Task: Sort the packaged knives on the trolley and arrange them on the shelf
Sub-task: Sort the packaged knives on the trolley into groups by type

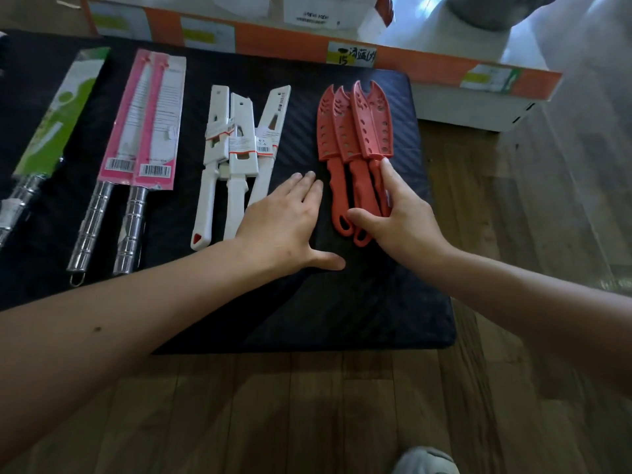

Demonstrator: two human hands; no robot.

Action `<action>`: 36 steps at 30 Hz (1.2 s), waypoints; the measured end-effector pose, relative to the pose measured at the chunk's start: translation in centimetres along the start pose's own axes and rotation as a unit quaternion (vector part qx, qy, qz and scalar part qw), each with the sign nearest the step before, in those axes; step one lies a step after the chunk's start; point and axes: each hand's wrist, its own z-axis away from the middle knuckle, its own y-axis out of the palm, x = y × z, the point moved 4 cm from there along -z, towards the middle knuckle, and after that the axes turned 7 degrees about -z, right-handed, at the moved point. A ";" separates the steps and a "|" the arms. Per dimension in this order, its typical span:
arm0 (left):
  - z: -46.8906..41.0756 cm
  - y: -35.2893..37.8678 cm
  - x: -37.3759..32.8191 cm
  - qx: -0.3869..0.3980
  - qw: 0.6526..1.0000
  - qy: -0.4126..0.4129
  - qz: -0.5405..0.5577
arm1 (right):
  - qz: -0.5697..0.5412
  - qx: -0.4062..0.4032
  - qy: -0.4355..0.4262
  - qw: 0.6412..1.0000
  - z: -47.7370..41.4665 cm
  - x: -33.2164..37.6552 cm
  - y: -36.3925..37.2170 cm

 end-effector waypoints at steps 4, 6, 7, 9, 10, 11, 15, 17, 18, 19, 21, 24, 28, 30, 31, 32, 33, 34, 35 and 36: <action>0.0 0.0 0.1 -0.005 1.000 0.000 0.010 | -0.001 0.010 -0.014 1.000 0.0 0.7 0.7; 0.1 0.1 0.2 -0.007 1.000 0.002 0.019 | 0.002 0.013 -0.014 1.000 0.1 0.8 0.7; 0.1 0.1 0.2 -0.007 1.000 0.003 0.026 | 0.001 0.013 -0.014 1.000 0.1 0.8 0.7; 0.1 0.1 0.3 -0.002 0.999 0.008 0.040 | 0.001 0.010 -0.016 1.000 0.1 0.8 0.7; 0.1 0.1 0.4 -0.001 0.999 0.011 0.048 | 0.002 0.005 -0.019 1.000 0.0 0.9 0.8; 0.1 0.1 0.5 -0.003 0.998 0.013 0.056 | 0.004 0.001 -0.022 1.000 0.1 1.0 0.9; 0.7 -0.4 1.7 -0.039 0.996 0.014 0.077 | 0.008 -0.010 -0.023 1.000 0.2 2.0 1.1; 1.2 -0.7 2.2 -0.062 0.995 0.014 0.078 | 0.016 -0.009 -0.026 0.999 0.5 2.5 1.2; 1.4 -0.8 2.5 -0.072 0.994 0.013 0.077 | 0.021 -0.008 -0.028 0.999 0.6 2.7 1.3; 1.7 -1.0 2.8 -0.079 0.994 0.012 0.077 | 0.027 -0.007 -0.033 0.999 0.8 3.0 1.5; 2.3 -1.3 3.4 -0.093 0.993 0.007 0.078 | 0.053 0.001 -0.054 0.997 1.0 3.8 2.1; 3.3 -1.7 4.8 -0.122 0.990 0.001 0.069 | 0.084 0.035 -0.086 0.992 1.5 5.1 3.4; 5.2 -1.9 7.1 -0.134 0.988 -0.028 0.064 | 0.077 0.071 -0.112 0.988 2.1 6.8 6.1; 6.3 -1.8 8.5 -0.128 0.989 -0.047 0.064 | 0.059 0.087 -0.111 0.988 2.2 7.5 7.6; 6.9 -1.8 9.4 -0.126 0.988 -0.057 0.064 | 0.053 0.094 -0.109 0.988 2.3 7.9 8.3; 7.5 -1.8 10.2 -0.126 0.988 -0.067 0.063 | 0.049 0.099 -0.110 0.988 2.3 8.4 9.0; 8.0 -1.8 11.1 -0.127 0.987 -0.076 0.061 | 0.047 0.103 -0.114 0.987 2.4 8.9 9.6; 8.6 -1.8 12.0 -0.128 0.986 -0.086 0.059 | 0.048 0.107 -0.117 0.986 2.4 9.3 10.3; 9.1 -1.8 12.9 -0.130 0.985 -0.095 0.059 | 0.050 0.110 -0.120 0.985 2.3 9.8 11.0; 9.6 -1.7 13.8 -0.131 0.984 -0.104 0.061 | 0.053 0.114 -0.122 0.984 2.3 10.4 11.7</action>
